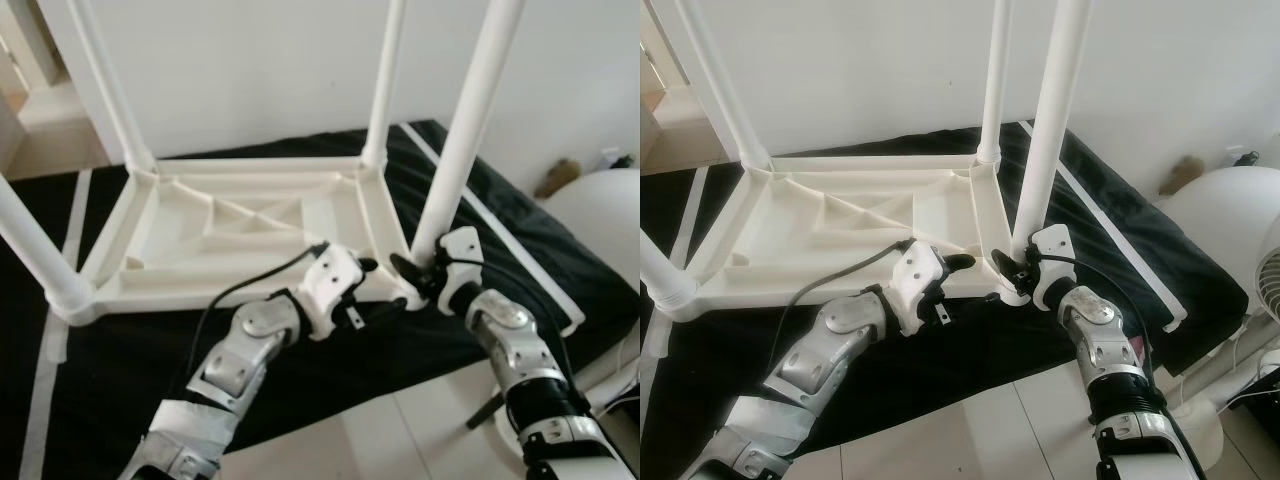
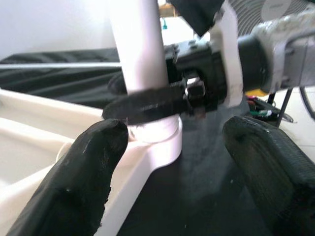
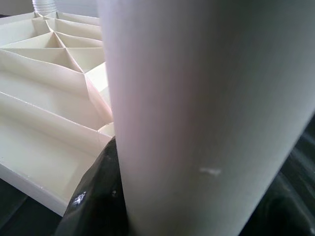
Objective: Building children table
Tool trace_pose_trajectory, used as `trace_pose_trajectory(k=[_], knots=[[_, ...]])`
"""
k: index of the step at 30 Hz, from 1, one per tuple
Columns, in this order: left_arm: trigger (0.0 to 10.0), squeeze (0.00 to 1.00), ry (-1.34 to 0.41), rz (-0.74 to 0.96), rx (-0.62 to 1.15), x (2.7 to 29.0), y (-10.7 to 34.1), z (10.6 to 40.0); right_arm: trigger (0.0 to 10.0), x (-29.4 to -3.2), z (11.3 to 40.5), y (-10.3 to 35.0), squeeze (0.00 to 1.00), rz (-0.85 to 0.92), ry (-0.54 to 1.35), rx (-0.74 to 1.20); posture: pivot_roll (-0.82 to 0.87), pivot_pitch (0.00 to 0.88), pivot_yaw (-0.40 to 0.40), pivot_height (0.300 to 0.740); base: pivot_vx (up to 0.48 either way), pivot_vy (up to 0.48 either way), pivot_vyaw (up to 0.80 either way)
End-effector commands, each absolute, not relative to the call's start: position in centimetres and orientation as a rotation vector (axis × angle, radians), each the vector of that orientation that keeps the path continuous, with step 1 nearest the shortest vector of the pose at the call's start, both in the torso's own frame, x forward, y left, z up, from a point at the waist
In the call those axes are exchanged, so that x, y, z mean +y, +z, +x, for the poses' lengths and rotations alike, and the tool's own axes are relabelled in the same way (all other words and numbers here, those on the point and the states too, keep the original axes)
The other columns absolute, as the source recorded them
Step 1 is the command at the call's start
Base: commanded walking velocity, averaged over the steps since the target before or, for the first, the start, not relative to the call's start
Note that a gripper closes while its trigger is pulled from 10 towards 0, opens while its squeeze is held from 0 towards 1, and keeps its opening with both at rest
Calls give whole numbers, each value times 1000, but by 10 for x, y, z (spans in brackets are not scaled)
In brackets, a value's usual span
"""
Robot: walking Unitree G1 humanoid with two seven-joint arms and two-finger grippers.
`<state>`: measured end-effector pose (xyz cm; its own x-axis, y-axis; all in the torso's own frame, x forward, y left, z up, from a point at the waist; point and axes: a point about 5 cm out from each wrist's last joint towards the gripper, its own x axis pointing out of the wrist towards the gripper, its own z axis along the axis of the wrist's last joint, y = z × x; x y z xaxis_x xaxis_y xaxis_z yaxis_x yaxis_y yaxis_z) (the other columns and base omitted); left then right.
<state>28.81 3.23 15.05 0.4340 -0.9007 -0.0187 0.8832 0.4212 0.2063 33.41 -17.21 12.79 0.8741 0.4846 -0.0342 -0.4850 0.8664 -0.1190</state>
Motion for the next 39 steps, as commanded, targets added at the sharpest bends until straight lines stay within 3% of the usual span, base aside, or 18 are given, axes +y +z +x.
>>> trace_pose_trajectory(k=[1, 22, 32, 39], knots=[[10000, 0, -1078, 206, -103, 34, 148, 290, 10000, -167, 331, 120, 0, -126, 519, 38, -76, 0, 3, 740, 0, 0, 0], [10000, 0, -1061, 212, -95, 40, 144, 291, 10000, -172, 323, 113, 0, 0, 124, 84, -73, 0, 8, 740, 0, 0, 0], [10000, 0, -1053, 216, -91, 42, 143, 288, 10000, -154, 307, 108, 0, 101, -211, 89, -66, 0, 2, 740, 0, 0, 0], [10000, 0, -1048, 214, -94, 43, 143, 286, 10000, -147, 302, 108, 0, 124, -246, 99, -56, 0, -2, 740, 0, 0, 0]])
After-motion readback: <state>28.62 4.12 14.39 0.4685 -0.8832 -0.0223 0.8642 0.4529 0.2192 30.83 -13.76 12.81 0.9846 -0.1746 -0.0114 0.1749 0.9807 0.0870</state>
